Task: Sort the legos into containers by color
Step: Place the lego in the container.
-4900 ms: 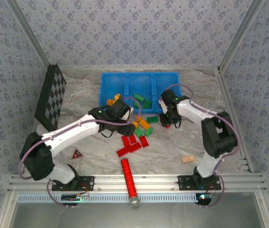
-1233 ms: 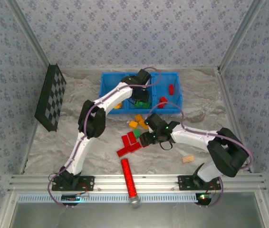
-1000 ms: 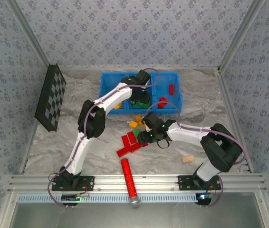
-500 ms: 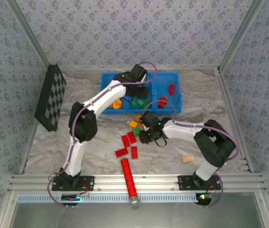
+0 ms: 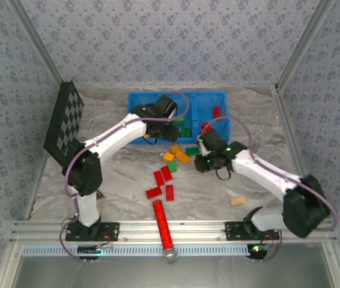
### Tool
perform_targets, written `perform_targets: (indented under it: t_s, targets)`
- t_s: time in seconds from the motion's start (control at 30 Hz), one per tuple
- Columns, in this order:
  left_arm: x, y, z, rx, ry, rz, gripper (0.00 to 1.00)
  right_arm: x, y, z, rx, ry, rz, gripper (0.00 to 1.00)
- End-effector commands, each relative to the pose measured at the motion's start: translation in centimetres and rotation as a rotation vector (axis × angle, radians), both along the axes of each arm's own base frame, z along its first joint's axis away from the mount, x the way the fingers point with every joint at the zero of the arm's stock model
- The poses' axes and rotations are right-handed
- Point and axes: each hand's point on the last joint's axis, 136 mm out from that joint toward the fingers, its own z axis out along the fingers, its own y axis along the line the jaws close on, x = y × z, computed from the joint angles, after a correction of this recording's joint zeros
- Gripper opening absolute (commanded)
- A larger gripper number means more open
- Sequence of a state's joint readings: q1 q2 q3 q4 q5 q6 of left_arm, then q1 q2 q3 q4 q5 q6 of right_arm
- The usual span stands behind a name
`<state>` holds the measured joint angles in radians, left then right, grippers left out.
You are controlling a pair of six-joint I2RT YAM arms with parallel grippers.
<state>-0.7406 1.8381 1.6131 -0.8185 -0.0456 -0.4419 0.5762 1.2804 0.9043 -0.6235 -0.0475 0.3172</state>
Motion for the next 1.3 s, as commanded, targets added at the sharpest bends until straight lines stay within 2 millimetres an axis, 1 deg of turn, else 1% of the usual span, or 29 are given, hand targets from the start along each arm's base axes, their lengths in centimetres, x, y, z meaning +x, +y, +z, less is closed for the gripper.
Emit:
perform_targets:
  t_s: [0.0,0.07,0.1,0.2,0.23,0.3,0.4,0.53,0.63,0.73,0.8,0.93,1.03,1.27]
  targets:
    - [-2.5,0.3,0.1,-0.036,0.035,0.059,0.61,1.2,-3.6,2.9,-0.021,-0.039,-0.064,0.25]
    - [-3.5,-0.3,-0.6,-0.057,0.064,0.070,0.60,3.5,-5.1,4.4,-0.013,-0.097,-0.117,0.25]
    - [-4.0,-0.7,-1.0,-0.063,0.079,0.071,0.60,4.8,-5.4,5.2,-0.012,-0.129,-0.128,0.25]
    - [-5.2,-1.8,-2.2,-0.069,0.121,0.074,0.59,8.4,-6.0,6.8,-0.003,-0.199,-0.149,0.26]
    - [-5.4,-2.1,-2.6,-0.069,0.132,0.077,0.59,9.3,-6.1,7.1,-0.002,-0.211,-0.148,0.26]
    - [-5.7,-2.6,-3.8,-0.062,0.153,0.083,0.58,11.9,-6.0,8.3,-0.003,-0.257,-0.147,0.26]
    - [-5.8,-2.6,-5.3,-0.032,0.172,0.092,0.56,14.0,-6.5,9.3,-0.061,-0.296,-0.151,0.26]
    - [-6.5,-2.6,-6.5,-0.007,0.193,0.103,0.55,16.4,-7.1,9.6,-0.056,-0.320,-0.160,0.26]
    - [-7.5,-2.4,-7.6,0.010,0.225,0.105,0.54,17.8,-6.9,8.8,-0.069,-0.316,-0.147,0.26]
    - [-8.6,-2.3,-8.7,0.029,0.253,0.106,0.53,18.8,-6.4,7.6,-0.063,-0.303,-0.136,0.26]
    - [-8.9,-2.2,-9.2,0.029,0.263,0.113,0.52,19.2,-6.2,6.7,-0.068,-0.290,-0.132,0.26]
    - [-9.0,-2.5,-9.7,0.030,0.271,0.117,0.52,20.0,-5.9,4.8,-0.073,-0.258,-0.125,0.26]
    - [-9.0,-2.6,-10.2,0.037,0.277,0.116,0.52,20.4,-5.6,3.4,-0.081,-0.232,-0.118,0.28]
    - [-8.7,-2.8,-11.0,0.050,0.280,0.117,0.51,21.0,-5.0,1.5,-0.096,-0.193,-0.100,0.40]
